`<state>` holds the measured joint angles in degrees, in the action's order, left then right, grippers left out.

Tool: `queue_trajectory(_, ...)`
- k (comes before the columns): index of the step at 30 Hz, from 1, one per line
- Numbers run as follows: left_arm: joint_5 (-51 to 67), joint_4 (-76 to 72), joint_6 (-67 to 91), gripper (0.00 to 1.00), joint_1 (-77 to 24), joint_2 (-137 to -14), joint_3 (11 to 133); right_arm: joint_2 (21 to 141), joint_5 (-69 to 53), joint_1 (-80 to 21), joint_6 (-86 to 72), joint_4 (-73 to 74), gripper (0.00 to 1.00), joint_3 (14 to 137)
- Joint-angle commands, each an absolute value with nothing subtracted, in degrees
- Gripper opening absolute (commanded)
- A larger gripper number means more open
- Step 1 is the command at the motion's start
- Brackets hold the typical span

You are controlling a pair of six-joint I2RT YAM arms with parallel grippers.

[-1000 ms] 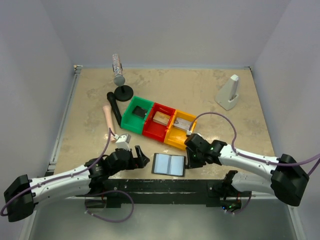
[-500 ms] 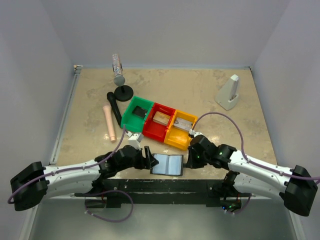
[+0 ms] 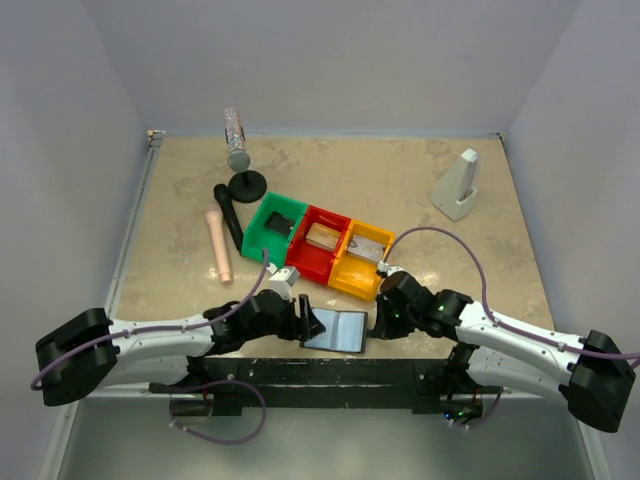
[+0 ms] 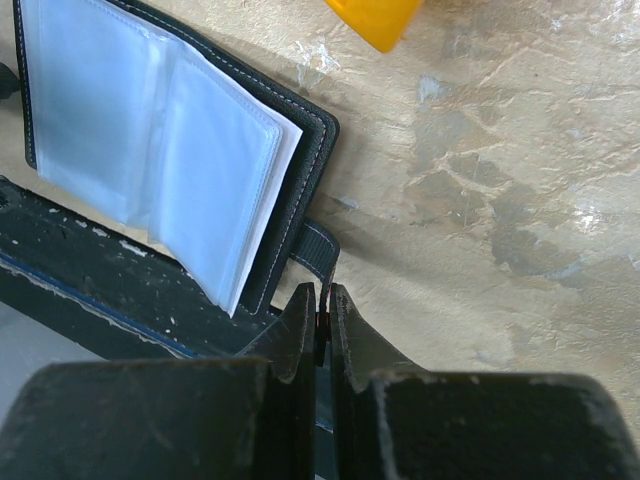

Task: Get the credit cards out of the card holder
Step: Remove the credit card from the card holder.

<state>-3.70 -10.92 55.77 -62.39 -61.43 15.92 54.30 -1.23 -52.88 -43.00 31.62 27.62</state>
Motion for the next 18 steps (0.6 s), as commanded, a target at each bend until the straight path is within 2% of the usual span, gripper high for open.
queue_trajectory(1, -2.73, -15.12, 55.72, 0.68, -63.10, -62.14, 16.52, 53.79, -1.85, -53.17, -42.28, 30.24, 0.00, 27.86)
queue_trajectory(18, 2.46, -18.45, 55.46, 0.67, -63.54, -68.99, 18.54, 54.05, -3.08, -53.09, -42.28, 29.36, 0.00, 27.86)
